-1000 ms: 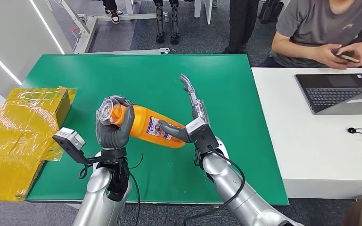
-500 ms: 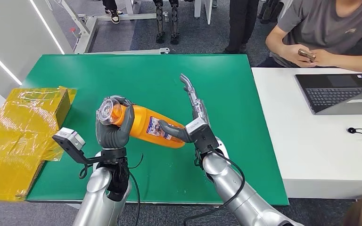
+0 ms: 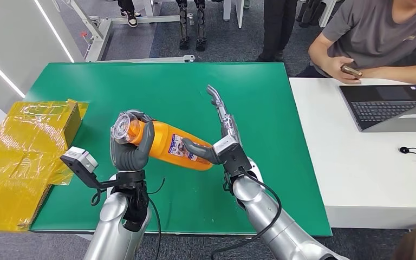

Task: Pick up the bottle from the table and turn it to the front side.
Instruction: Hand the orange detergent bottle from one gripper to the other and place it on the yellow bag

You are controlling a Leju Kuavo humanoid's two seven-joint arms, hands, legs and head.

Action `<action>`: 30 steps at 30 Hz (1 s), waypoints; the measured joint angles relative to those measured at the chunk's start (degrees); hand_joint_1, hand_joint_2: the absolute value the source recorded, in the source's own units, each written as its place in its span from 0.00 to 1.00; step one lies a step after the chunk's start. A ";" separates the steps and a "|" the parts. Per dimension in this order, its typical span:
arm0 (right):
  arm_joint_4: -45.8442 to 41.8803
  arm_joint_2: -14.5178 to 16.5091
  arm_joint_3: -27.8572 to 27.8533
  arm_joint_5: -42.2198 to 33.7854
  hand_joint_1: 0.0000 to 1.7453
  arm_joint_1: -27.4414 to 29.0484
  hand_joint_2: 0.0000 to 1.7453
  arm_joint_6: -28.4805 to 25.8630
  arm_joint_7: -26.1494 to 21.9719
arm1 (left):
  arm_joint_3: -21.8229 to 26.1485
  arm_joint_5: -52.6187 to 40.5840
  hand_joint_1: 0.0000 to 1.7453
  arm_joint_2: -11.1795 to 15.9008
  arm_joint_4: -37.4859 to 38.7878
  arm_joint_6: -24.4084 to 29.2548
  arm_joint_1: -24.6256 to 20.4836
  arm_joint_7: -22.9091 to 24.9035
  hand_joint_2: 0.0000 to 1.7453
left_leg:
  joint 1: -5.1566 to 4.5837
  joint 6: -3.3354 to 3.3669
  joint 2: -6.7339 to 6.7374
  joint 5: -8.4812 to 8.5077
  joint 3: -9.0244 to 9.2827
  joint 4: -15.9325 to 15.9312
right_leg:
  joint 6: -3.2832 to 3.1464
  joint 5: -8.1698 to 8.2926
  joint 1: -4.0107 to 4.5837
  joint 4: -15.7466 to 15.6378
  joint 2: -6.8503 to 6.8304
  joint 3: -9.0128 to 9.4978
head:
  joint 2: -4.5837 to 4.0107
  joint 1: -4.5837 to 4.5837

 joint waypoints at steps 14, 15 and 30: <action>0.00 0.00 0.00 0.00 0.00 0.00 1.00 0.00 0.00 | 0.00 0.00 1.00 0.00 0.00 0.00 0.00 0.00 1.00 | 0.00 0.00 0.00 0.00 0.00 0.00 | 0.00 0.00 0.00 0.00 0.00 0.00 | 0.00 -0.01; 0.00 0.00 0.00 0.00 0.00 0.00 1.00 0.00 0.00 | 0.00 0.00 1.00 0.00 0.00 0.00 0.00 0.00 1.00 | 0.00 0.00 0.00 0.00 0.00 0.00 | 0.00 0.00 0.00 0.00 0.00 0.00 | 0.00 -0.01; 0.00 0.00 0.00 0.00 0.00 0.00 1.00 0.00 0.00 | 0.00 0.00 1.00 0.00 0.00 0.00 0.00 0.00 1.00 | 0.00 0.00 0.00 0.00 0.00 0.00 | 0.00 0.00 0.00 0.00 0.00 0.00 | 0.00 -0.01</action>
